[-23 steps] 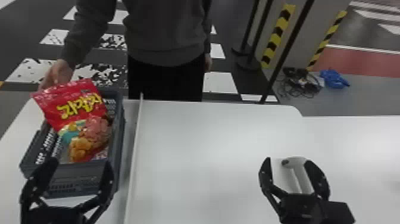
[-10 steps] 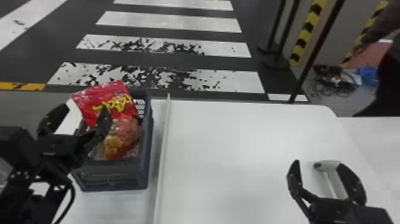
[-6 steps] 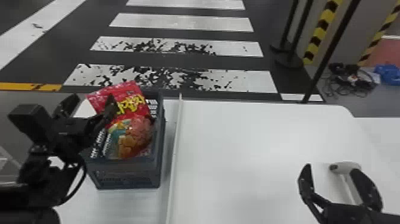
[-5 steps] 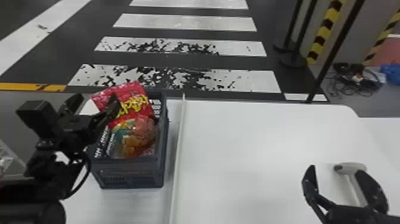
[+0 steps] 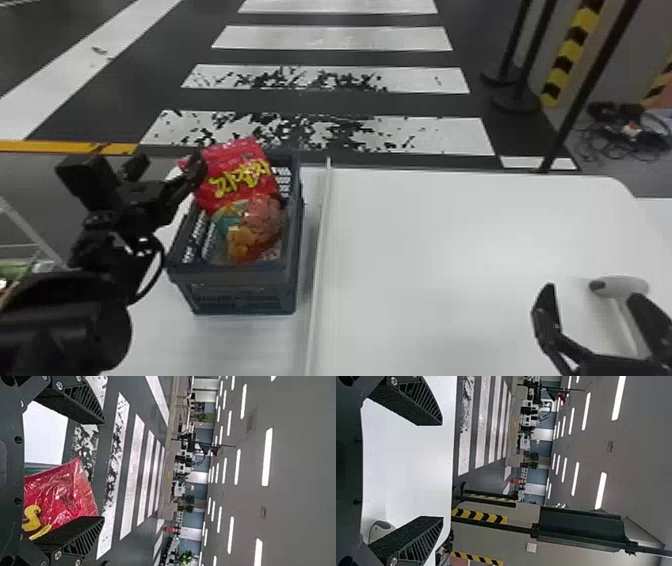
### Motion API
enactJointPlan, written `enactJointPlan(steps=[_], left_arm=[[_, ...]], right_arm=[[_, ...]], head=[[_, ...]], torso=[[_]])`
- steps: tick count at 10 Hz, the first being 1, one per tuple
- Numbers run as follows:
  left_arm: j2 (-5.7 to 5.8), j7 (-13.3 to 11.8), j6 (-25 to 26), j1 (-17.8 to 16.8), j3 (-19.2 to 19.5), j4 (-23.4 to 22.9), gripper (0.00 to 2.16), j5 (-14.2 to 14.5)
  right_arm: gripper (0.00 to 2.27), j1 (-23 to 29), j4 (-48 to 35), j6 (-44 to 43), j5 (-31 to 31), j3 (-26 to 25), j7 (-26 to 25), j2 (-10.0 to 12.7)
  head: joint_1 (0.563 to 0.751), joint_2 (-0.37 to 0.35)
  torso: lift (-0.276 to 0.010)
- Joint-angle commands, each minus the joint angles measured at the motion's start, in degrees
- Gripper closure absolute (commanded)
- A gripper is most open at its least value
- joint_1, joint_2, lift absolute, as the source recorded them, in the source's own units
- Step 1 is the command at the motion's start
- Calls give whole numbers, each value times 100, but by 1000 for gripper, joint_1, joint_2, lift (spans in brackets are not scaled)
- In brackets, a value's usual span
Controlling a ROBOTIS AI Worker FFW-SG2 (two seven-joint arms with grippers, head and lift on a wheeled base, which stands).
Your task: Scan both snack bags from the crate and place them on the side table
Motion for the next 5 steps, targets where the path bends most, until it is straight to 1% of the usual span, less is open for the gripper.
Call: enactJointPlan(steps=[1,3,5], left_arm=[[4,-73,147,-214,2,310,144,-48],[4,-223,199,-399,-42,591,140,-144],[-13,-478,217,-522,-51,758,130,-215]], right_arm=[[76,18,-13,0,0,0,1,5],[76,27,-30,0,0,0,1,5],[76,27,-30,0,0,0,-8,5]], head=[[695,61],[695,66],[695,61]], torso=[[-98],[-98],[-98]])
